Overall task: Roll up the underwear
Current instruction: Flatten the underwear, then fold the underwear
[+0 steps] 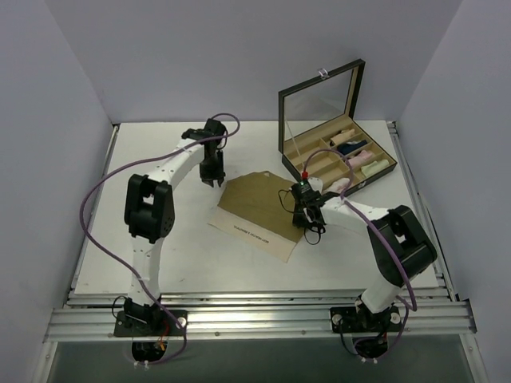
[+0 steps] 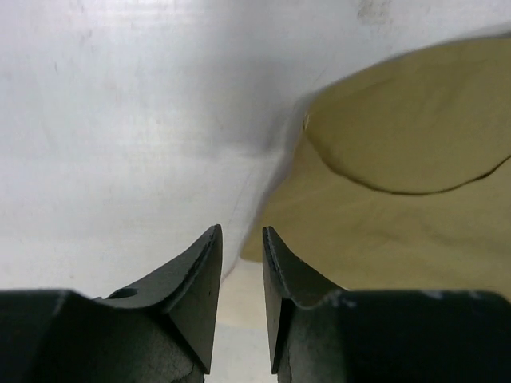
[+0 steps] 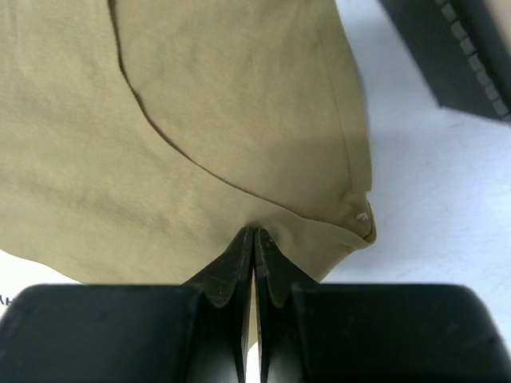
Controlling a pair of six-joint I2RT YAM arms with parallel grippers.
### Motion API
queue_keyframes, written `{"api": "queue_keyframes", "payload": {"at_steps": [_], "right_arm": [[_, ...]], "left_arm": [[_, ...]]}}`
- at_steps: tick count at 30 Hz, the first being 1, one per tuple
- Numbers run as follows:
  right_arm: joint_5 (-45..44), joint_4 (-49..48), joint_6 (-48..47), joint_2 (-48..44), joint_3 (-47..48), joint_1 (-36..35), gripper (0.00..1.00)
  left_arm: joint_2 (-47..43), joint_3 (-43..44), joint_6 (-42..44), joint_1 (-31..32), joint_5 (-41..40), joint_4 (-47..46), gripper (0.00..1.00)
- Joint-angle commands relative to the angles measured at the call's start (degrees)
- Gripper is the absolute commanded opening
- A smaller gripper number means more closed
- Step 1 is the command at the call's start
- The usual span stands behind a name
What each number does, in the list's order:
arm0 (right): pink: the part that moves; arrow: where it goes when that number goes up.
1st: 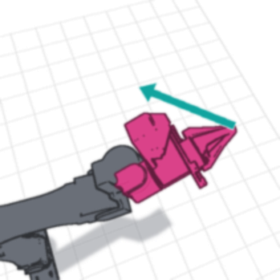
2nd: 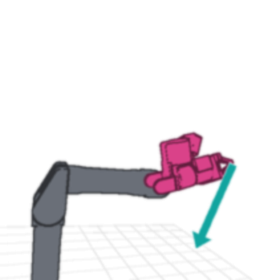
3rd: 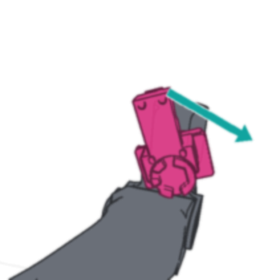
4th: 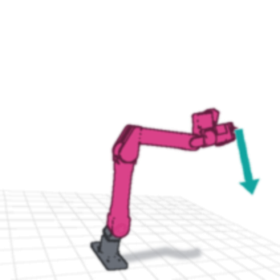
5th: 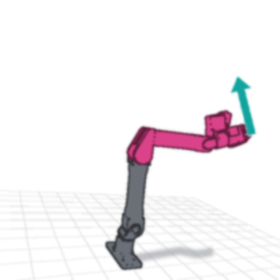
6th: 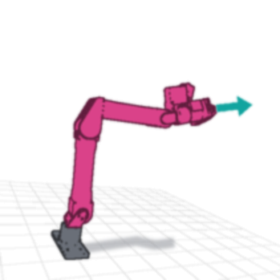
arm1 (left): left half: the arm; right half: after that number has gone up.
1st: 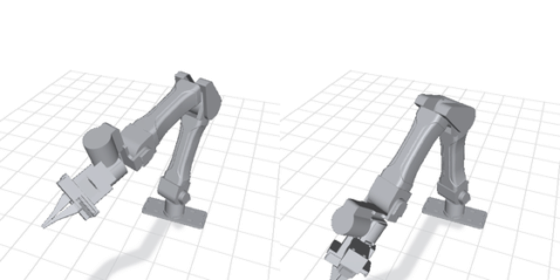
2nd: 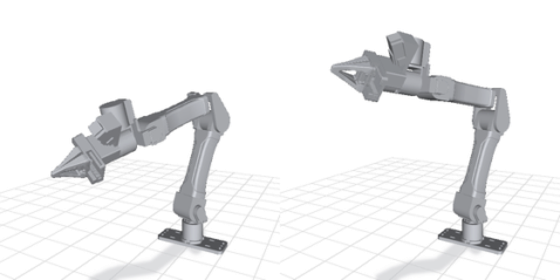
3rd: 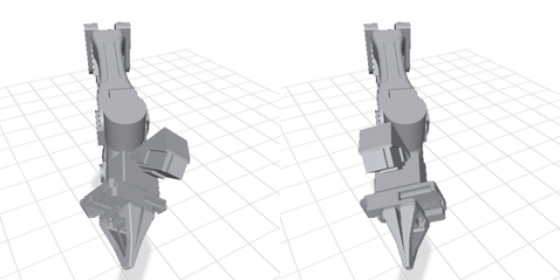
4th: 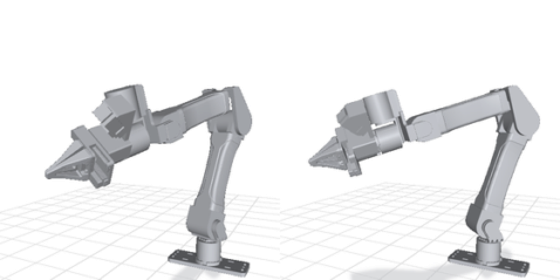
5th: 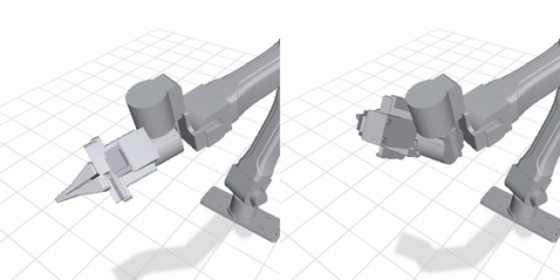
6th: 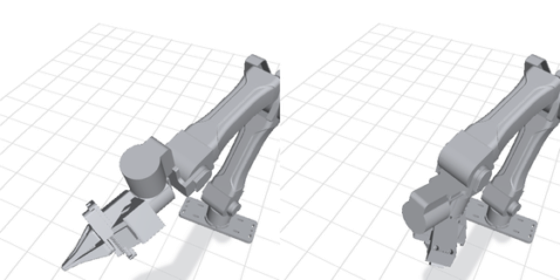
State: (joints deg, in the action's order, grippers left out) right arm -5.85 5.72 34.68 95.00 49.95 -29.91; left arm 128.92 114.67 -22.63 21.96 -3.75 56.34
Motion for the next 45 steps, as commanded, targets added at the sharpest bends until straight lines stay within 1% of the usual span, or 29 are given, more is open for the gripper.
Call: {"api": "queue_keyframes", "payload": {"at_steps": [1,4,5,6,7,8,9,11,13,14,15,16,19,21,24,27,32,34,35,38,41,45], "right_arm": [[0.31,6.76,5.12,-0.60,-0.65,-4.78,0.00],[0.14,6.41,11.63,-1.92,-1.18,-10.32,0.00],[0.13,6.76,13.03,-2.27,-1.17,-13.13,0.01],[-0.04,6.94,14.44,-2.80,-1.35,-14.03,0.04],[-0.48,7.55,16.19,-4.20,-1.70,-14.30,0.07],[-0.83,7.99,16.73,-5.08,-2.05,-14.30,0.09],[-1.53,8.60,16.83,-5.96,-2.14,-13.51,0.15],[-2.76,11.33,16.74,-8.07,-2.14,-12.11,0.22],[-3.03,12.73,17.26,-10.87,-2.58,-10.17,0.24],[-3.20,13.00,18.40,-11.93,-2.84,-9.99,0.27],[-3.38,13.27,19.02,-12.81,-3.11,-9.99,0.27],[-3.29,13.62,19.63,-14.48,-3.63,-10.17,0.27],[-2.51,13.27,22.80,-16.07,-5.21,-11.48,0.29],[-2.33,11.78,24.29,-16.16,-7.49,-11.84,0.29],[-1.98,9.32,25.35,-16.34,-10.05,-11.84,0.28],[-1.80,7.12,26.58,-15.99,-12.50,-11.92,0.28],[-2.67,1.50,26.76,-12.83,-14.97,-11.75,0.27],[-3.03,0.10,26.41,-10.55,-14.80,-11.57,0.25],[-3.12,-0.26,26.32,-10.02,-14.88,-11.49,0.19],[-3.21,-1.41,26.67,-9.57,-15.50,-11.49,0.12],[-3.29,-1.15,26.41,-10.71,-15.94,-11.13,0.07],[-3.38,-0.27,25.36,-11.24,-15.59,-10.17,0.05]], "left_arm": [[-9.91,-7.23,-6.63,2.21,-2.66,0.27,0.35],[-14.65,-12.18,-9.88,4.23,-3.63,1.22,0.35],[-16.06,-15.24,-10.50,4.58,-4.94,1.41,0.35],[-19.12,-16.75,-11.46,4.94,-5.21,1.49,0.35],[-20.71,-18.33,-11.56,5.55,-5.22,0.63,0.36],[-22.64,-21.91,-11.47,5.90,-4.35,-0.34,0.36],[-25.88,-23.43,-11.03,6.34,-3.47,-1.22,0.37],[-29.50,-26.33,-10.33,8.36,-0.92,-4.12,0.38],[-31.01,-29.50,-10.59,10.29,0.40,-5.27,0.39],[-31.71,-30.81,-10.85,12.56,0.93,-6.14,0.39],[-33.46,-34.39,-11.55,13.80,2.24,-7.11,0.39],[-34.26,-36.43,-11.64,15.03,3.47,-10.25,0.39],[-36.81,-42.31,-13.05,19.52,5.41,-13.87,0.40],[-38.21,-44.61,-13.23,22.58,5.77,-15.28,0.40],[-39.01,-47.25,-13.49,24.97,6.21,-16.52,0.40],[-39.97,-50.33,-13.58,27.70,8.75,-20.98,0.40],[-38.66,-53.67,-14.46,33.76,9.20,-25.31,0.40],[-37.17,-53.76,-14.72,34.82,7.36,-25.83,0.40],[-36.82,-53.94,-14.72,35.17,7.18,-26.19,0.40],[-34.62,-54.47,-14.63,35.61,6.30,-26.98,0.40],[-33.74,-55.52,-14.63,36.14,5.68,-27.24,0.40],[-32.51,-57.02,-15.51,36.75,4.28,-28.04,0.41]]}}
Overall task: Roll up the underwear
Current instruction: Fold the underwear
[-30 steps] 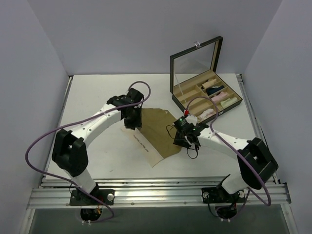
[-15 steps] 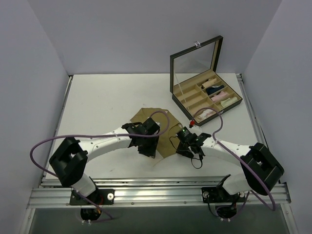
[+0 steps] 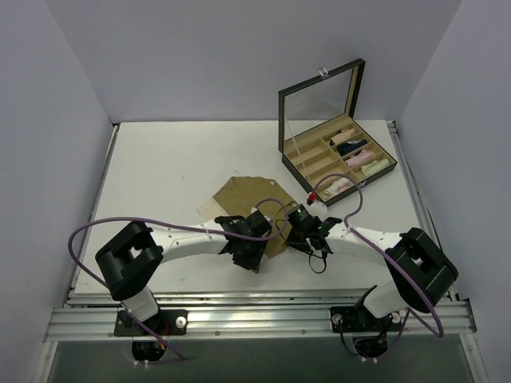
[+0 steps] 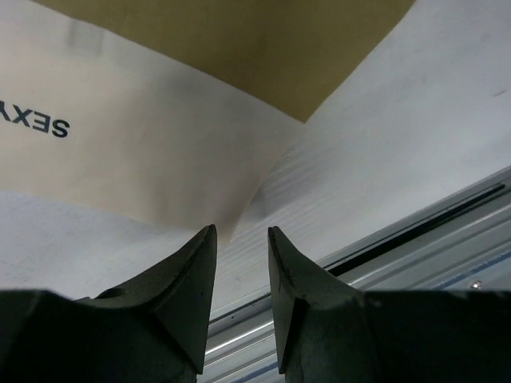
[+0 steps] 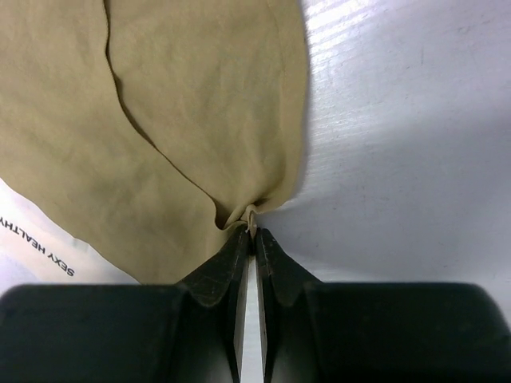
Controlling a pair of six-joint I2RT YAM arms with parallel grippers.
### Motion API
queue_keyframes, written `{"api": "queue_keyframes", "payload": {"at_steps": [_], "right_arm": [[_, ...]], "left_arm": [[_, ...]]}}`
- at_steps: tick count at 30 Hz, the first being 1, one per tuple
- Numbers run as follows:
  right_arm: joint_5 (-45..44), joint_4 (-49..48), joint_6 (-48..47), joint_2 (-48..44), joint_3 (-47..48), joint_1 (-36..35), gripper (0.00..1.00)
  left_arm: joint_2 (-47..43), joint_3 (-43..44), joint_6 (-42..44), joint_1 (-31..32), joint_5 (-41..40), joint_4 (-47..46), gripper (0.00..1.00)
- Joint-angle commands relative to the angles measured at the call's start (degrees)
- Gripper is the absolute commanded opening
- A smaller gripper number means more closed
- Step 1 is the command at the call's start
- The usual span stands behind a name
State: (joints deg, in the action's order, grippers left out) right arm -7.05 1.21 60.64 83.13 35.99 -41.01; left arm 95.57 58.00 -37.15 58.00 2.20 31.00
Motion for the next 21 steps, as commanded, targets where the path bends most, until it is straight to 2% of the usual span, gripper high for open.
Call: {"api": "queue_keyframes", "payload": {"at_steps": [1,11,14,15,17,19,21], "right_arm": [[-1.92,4.24,-0.61,0.54,-1.62,1.20,0.05],[-1.65,5.64,-0.88,-0.78,-1.97,1.55,0.01],[-1.83,5.99,-0.96,-1.39,-2.24,1.64,0.00],[-1.92,6.25,-0.88,-1.83,-2.32,1.73,0.00],[-2.00,6.61,-0.61,-2.36,-2.50,2.08,0.00],[-2.53,7.66,-0.61,-2.97,-2.24,2.95,0.00],[-3.06,9.76,-0.96,-3.76,-1.80,3.66,0.00]], "left_arm": [[1.11,-0.34,-0.91,0.89,-1.67,-2.79,0.41],[5.67,-0.60,-0.82,1.94,-4.48,-4.99,0.41],[7.43,-0.26,-0.82,2.47,-4.57,-4.99,0.32],[7.87,0.18,-0.82,2.47,-4.22,-4.81,0.18],[8.93,1.41,-0.91,2.56,-4.13,-3.77,0.07],[8.93,4.03,-0.74,2.91,-3.87,-1.31,0.02],[7.45,5.63,-0.21,3.70,-3.17,0.54,0.02]]}}
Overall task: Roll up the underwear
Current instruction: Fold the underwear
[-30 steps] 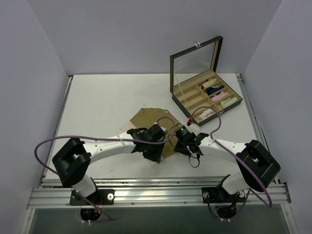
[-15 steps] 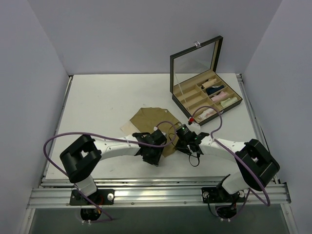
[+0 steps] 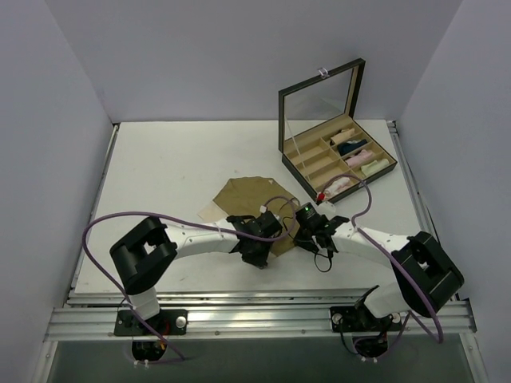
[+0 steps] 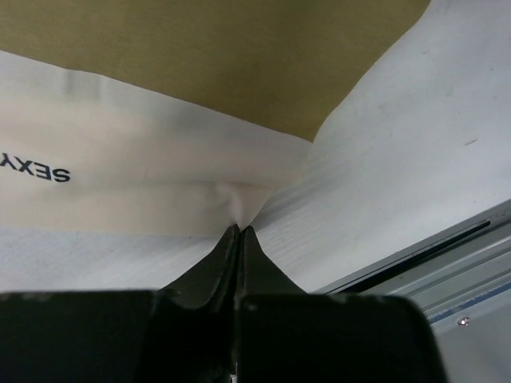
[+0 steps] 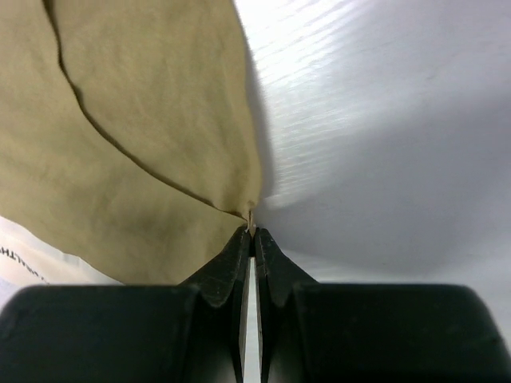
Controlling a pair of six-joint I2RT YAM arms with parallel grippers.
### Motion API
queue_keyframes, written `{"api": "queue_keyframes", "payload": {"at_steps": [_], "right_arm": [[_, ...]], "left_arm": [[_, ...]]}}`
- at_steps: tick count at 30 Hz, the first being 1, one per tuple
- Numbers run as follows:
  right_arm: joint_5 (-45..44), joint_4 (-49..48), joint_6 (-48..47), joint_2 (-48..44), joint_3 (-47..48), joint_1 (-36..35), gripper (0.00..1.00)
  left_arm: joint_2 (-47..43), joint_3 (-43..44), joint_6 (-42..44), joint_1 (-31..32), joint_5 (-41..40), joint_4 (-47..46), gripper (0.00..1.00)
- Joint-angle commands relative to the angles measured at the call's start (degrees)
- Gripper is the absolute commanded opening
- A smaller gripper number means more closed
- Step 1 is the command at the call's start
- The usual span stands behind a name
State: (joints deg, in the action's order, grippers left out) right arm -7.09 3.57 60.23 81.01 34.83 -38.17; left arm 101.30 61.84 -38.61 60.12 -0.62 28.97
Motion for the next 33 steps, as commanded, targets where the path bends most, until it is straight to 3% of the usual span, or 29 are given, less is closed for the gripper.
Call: {"api": "queue_keyframes", "payload": {"at_steps": [1,8,15,23,33], "right_arm": [[-3.71,8.28,-0.72,-2.08,-0.29,1.78,0.00],[-8.81,19.18,-3.71,-7.97,4.19,3.19,0.00],[-12.77,21.65,-6.70,-4.91,14.01,3.02,0.00],[-12.77,21.30,-13.72,9.93,31.51,2.58,0.00],[-10.05,23.75,-17.33,25.50,50.57,0.29,0.00]], "left_arm": [[1.02,3.09,1.17,1.84,0.61,3.10,0.02],[-4.18,7.32,-1.73,1.93,13.35,5.12,0.02],[-6.29,8.99,-1.20,0.18,14.24,8.99,0.02],[-8.84,6.62,-2.26,-14.56,18.55,9.78,0.02],[-7.17,8.56,-0.51,-27.94,18.81,15.06,0.02]]}}
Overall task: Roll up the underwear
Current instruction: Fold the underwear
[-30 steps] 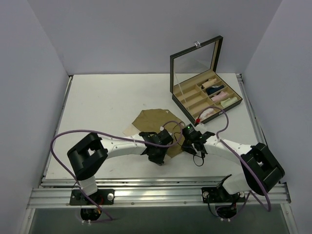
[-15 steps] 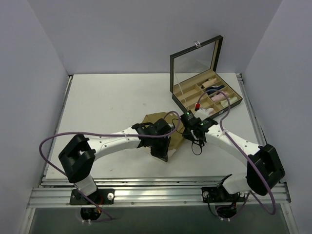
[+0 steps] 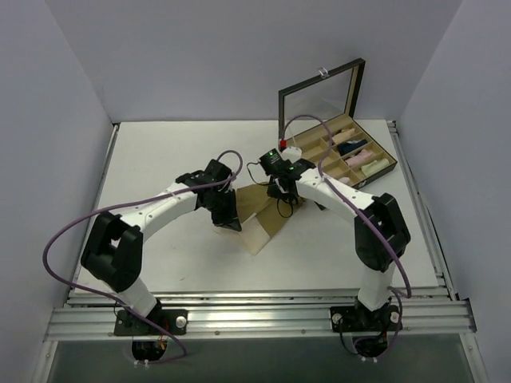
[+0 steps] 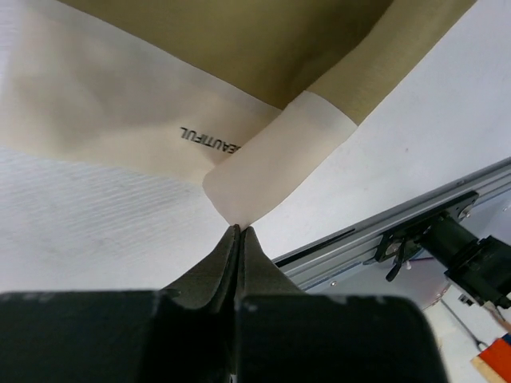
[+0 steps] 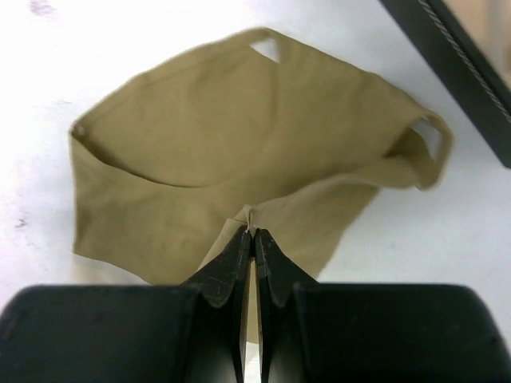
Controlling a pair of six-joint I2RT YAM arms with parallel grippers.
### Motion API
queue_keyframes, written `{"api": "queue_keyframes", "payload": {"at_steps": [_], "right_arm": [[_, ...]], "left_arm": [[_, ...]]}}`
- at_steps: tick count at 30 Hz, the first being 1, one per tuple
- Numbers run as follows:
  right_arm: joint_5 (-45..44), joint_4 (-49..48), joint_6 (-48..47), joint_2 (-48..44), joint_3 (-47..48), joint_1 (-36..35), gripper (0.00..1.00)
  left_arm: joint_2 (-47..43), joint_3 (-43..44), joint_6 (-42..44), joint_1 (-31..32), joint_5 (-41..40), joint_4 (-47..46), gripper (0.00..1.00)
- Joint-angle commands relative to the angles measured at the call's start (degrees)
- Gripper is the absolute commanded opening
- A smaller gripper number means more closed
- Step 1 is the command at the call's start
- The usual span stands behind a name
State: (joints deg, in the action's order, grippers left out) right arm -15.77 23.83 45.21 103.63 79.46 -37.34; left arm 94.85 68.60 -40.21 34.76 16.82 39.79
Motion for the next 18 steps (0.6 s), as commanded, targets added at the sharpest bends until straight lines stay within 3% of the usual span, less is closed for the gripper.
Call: {"api": "queue_keyframes", "payload": {"at_steps": [1,18], "right_arm": [[-1.28,4.02,-3.02,4.02,7.53,-0.71,0.00],[5.04,11.14,-11.10,25.82,34.70,-1.51,0.00]], "left_arm": [[-0.46,1.80,1.36,-3.20,1.55,4.42,0.02],[4.99,1.89,1.89,-12.34,-1.96,9.16,0.02]]}}
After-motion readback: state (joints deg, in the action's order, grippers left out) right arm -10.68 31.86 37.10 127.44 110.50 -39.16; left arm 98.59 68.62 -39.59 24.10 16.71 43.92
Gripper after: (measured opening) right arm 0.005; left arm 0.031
